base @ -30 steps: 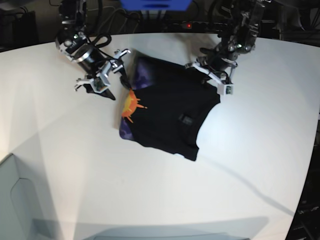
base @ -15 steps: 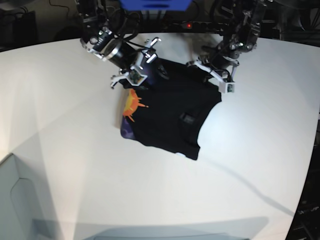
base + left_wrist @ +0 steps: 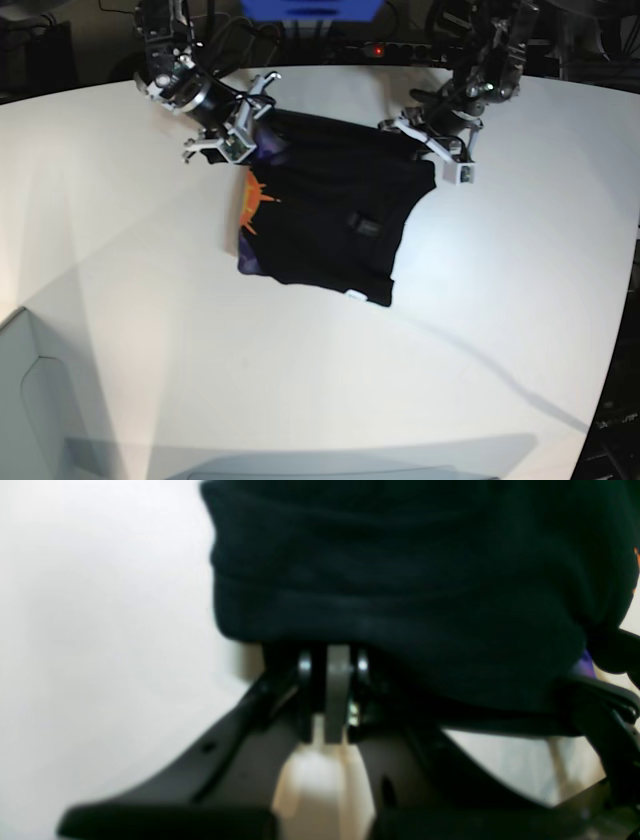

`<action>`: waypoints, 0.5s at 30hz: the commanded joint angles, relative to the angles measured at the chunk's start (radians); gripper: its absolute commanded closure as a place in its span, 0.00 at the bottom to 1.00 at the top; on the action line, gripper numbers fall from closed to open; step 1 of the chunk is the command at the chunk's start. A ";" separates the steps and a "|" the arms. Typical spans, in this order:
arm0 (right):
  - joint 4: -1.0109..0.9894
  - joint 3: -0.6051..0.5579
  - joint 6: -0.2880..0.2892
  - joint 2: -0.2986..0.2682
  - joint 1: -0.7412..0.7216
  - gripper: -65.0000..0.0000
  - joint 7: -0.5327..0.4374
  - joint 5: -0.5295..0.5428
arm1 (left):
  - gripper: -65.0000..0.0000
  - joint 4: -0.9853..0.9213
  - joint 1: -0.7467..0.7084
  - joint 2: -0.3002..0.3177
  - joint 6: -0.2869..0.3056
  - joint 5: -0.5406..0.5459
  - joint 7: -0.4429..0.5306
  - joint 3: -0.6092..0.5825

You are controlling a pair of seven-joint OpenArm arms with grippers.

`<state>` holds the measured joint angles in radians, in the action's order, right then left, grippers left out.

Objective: Fold the T-shirt properly
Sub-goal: 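Hold both edges and pull the bundle taut to square it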

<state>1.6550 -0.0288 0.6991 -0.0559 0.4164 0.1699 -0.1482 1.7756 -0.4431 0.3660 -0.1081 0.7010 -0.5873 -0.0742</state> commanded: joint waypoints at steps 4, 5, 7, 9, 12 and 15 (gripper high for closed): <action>0.011 0.008 -0.001 -0.025 0.006 0.48 0.007 -0.006 | 1.00 0.016 -0.004 0.012 -0.009 -0.014 0.013 0.011; 0.009 0.008 -0.001 -0.025 0.006 0.48 0.007 -0.006 | 1.00 0.017 -0.004 0.012 -0.009 -0.014 0.013 0.011; 0.007 0.011 -0.001 -0.040 0.008 0.48 0.007 -0.006 | 1.00 0.017 -0.006 0.014 -0.009 -0.014 0.013 0.011; 0.004 0.011 -0.001 -0.051 0.008 0.48 0.007 -0.006 | 1.00 0.017 -0.009 0.014 -0.009 -0.014 0.013 0.011; 0.000 0.040 -0.001 -0.051 0.006 0.48 0.007 -0.006 | 1.00 0.019 -0.018 0.014 -0.009 -0.014 0.013 0.011; -0.002 0.057 -0.001 -0.051 0.006 0.48 0.007 -0.006 | 1.00 0.019 -0.020 0.014 -0.009 -0.014 0.013 0.012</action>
<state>1.6444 0.0166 0.7101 -0.0971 0.4221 0.1593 -0.1303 1.7813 -0.4576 0.3660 -0.1074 0.7013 -0.5861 -0.0742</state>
